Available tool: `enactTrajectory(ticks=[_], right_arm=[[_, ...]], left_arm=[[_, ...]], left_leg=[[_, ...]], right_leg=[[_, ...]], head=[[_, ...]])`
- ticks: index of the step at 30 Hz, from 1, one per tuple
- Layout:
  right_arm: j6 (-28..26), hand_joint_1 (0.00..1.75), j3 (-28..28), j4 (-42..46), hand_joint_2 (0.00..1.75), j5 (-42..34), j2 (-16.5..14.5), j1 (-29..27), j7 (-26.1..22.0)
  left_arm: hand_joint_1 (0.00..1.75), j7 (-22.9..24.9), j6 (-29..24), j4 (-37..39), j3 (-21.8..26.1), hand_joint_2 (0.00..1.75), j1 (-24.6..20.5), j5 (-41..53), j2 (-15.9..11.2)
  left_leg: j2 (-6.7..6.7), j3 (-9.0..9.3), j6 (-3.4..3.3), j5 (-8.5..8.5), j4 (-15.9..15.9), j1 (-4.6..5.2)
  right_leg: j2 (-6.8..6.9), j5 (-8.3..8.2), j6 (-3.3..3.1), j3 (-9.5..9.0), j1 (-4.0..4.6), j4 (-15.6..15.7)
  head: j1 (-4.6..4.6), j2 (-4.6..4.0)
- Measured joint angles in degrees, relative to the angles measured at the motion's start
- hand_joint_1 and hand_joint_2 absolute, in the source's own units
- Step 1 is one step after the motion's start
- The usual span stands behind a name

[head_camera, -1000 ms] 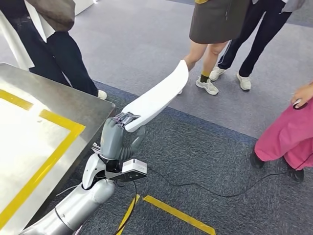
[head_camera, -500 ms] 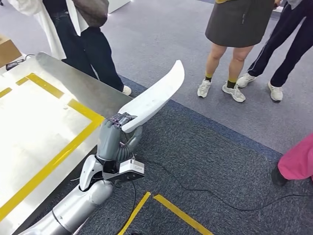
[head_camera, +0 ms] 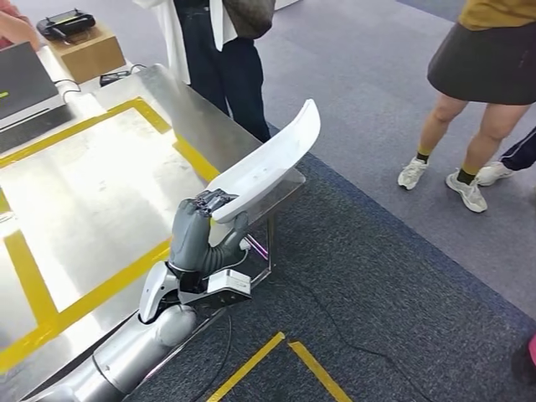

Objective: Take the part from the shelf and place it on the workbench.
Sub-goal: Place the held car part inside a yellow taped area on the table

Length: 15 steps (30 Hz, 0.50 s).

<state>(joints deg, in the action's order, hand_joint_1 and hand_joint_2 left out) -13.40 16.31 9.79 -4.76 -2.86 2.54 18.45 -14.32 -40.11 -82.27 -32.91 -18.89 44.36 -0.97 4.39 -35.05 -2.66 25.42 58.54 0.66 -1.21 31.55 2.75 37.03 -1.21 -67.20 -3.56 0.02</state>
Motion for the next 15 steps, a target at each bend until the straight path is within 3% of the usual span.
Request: enactTrajectory(ticks=[2,3,4,6,8,10,12,13,14,15], right_arm=[[-0.03,0.00,0.00,-0.03,0.00,0.00,0.01,-0.02,-0.06],[-0.04,0.00,0.00,-0.04,0.00,0.00,0.02,0.02,-0.08],[-0.05,0.00,0.00,-0.06,0.00,0.00,0.02,0.04,-0.09],[-0.12,0.00,0.00,-0.05,0.00,0.02,0.02,0.09,-0.08],[-0.21,0.00,0.00,-0.05,0.00,0.04,0.04,0.04,-0.10],[-0.23,0.00,0.00,-0.04,0.00,0.04,0.06,-0.06,-0.13],[-0.23,0.00,-0.01,-0.04,0.00,0.04,0.06,-0.17,-0.13],[-0.25,0.00,-0.02,-0.04,0.00,0.04,0.06,-0.20,-0.13],[-0.26,0.00,-0.02,-0.04,0.00,0.04,0.06,-0.21,-0.12],[-0.28,0.00,-0.01,-0.04,0.00,0.04,0.06,-0.19,-0.12]], left_arm=[[1.75,0.00,0.00,0.01,-0.02,1.75,-0.09,-0.04,0.04],[1.75,-0.01,0.00,0.02,-0.05,1.75,-0.12,-0.05,0.06],[1.75,-0.02,0.00,0.03,-0.11,1.75,-0.15,-0.08,0.07],[1.75,-0.07,-0.01,0.03,-0.20,1.75,-0.14,-0.13,0.04],[1.75,-0.11,-0.02,0.03,-0.22,1.75,-0.29,-0.25,-0.02],[1.75,-0.13,-0.02,0.05,-0.28,1.75,-0.45,-0.38,0.01],[1.75,-0.13,-0.01,0.14,-0.41,1.75,-0.42,-0.43,0.03],[1.75,-0.13,0.00,0.19,-0.47,1.75,-0.39,-0.43,0.01],[1.75,-0.13,0.00,0.23,-0.50,1.75,-0.37,-0.43,-0.01],[1.75,-0.14,0.00,0.26,-0.50,1.75,-0.40,-0.43,-0.01]], left_leg=[[1.49,-0.31,0.43,0.14,0.44,-0.01],[2.17,-0.57,0.73,0.12,0.59,-0.11],[2.83,-0.81,1.04,0.02,0.63,-0.23],[3.64,-0.99,1.64,-0.03,0.72,-0.40],[1.18,-1.97,2.27,1.39,3.05,-0.24],[-2.54,-5.09,2.93,4.60,9.67,-0.34],[-3.86,-8.30,3.35,6.63,16.01,-0.72],[-4.06,-8.62,3.42,6.15,16.54,-0.87],[-4.32,-7.75,3.39,4.61,14.71,-0.96],[-4.96,-5.84,3.22,2.45,10.97,-0.94]], right_leg=[[-2.93,-2.78,-0.16,-2.69,-0.31,6.58],[-3.96,-3.01,-0.25,-3.45,-0.36,8.10],[-4.21,-2.75,-0.37,-3.81,-0.31,8.41],[-2.82,-2.84,-0.83,-4.35,-0.29,8.74],[-1.19,-2.82,-1.43,-4.91,-0.45,9.09],[0.54,-2.55,-1.88,-5.32,-0.35,9.19],[2.44,-2.23,-2.00,-5.60,-0.26,9.18],[3.32,-2.07,-1.97,-5.75,-0.25,9.18],[4.17,-1.89,-1.90,-5.98,-0.24,9.18],[4.92,-1.68,-1.78,-6.28,-0.24,9.18]], head=[[-0.01,0.00],[-0.04,0.00],[-0.06,0.00],[-0.07,0.00],[-0.49,0.00],[-0.93,0.00],[-0.97,0.00],[-0.98,0.00],[-0.98,0.00],[-0.97,0.00]])
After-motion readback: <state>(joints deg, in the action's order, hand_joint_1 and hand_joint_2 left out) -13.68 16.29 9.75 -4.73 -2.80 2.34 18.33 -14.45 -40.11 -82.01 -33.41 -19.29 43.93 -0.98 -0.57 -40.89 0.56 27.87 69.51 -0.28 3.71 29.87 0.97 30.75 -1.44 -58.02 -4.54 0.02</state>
